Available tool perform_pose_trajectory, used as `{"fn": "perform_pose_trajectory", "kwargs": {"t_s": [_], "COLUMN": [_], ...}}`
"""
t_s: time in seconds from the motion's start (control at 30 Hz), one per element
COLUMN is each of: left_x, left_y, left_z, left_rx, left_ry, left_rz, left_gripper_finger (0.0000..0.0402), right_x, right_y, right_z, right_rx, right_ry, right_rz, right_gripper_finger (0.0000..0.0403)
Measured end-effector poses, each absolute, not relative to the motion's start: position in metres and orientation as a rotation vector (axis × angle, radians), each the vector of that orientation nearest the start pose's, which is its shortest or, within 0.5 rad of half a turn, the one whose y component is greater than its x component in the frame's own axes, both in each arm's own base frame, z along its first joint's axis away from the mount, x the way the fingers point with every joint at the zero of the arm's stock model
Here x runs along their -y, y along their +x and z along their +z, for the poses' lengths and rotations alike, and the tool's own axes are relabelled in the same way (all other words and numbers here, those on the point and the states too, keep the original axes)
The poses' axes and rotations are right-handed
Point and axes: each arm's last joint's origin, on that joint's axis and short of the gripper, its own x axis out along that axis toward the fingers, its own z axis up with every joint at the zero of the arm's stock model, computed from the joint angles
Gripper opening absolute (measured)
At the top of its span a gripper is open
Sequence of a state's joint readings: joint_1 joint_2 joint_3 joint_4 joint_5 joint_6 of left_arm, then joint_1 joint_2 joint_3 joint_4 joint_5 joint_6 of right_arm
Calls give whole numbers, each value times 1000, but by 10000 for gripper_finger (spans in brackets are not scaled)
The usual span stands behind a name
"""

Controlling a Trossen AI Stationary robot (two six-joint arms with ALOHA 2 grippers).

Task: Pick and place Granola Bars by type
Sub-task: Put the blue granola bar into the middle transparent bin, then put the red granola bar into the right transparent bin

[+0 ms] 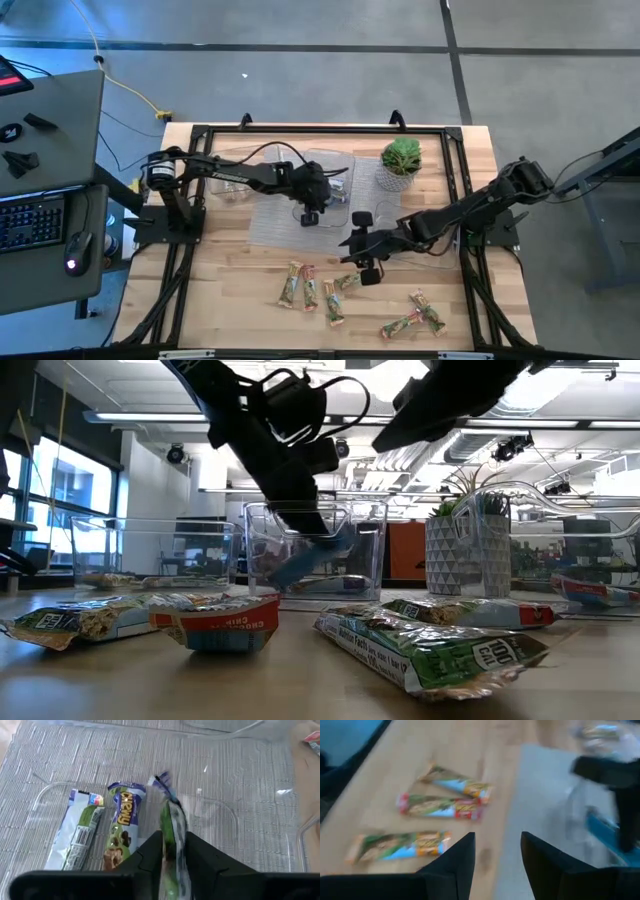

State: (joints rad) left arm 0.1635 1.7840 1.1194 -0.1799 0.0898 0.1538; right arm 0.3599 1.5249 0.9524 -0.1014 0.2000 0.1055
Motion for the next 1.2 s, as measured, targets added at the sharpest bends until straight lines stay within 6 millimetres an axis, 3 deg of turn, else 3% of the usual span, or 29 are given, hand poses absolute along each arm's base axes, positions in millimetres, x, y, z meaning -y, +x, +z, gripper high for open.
{"fn": "perform_pose_trajectory", "kwargs": {"t_s": [0.2,0.33,0.5,0.8,1.2], "left_x": [-58,-58,-58,-57,-55], "left_y": [366,366,370,368,362], "left_z": [186,191,219,271,324], "left_rx": [-838,-833,-786,-949,-949], "left_ry": [58,7,-34,-73,-115], "left_rz": [14,21,14,5,-19], "left_gripper_finger": [130,145,147,147,147], "right_x": [-118,-129,-140,-143,-144], "right_y": [309,314,314,318,317], "right_z": [213,189,164,142,131], "right_rx": [-674,-736,-805,-864,-918], "right_ry": [-45,-92,-147,-125,-120], "right_rz": [258,267,250,219,258], "right_gripper_finger": [142,142,142,142,142]}}
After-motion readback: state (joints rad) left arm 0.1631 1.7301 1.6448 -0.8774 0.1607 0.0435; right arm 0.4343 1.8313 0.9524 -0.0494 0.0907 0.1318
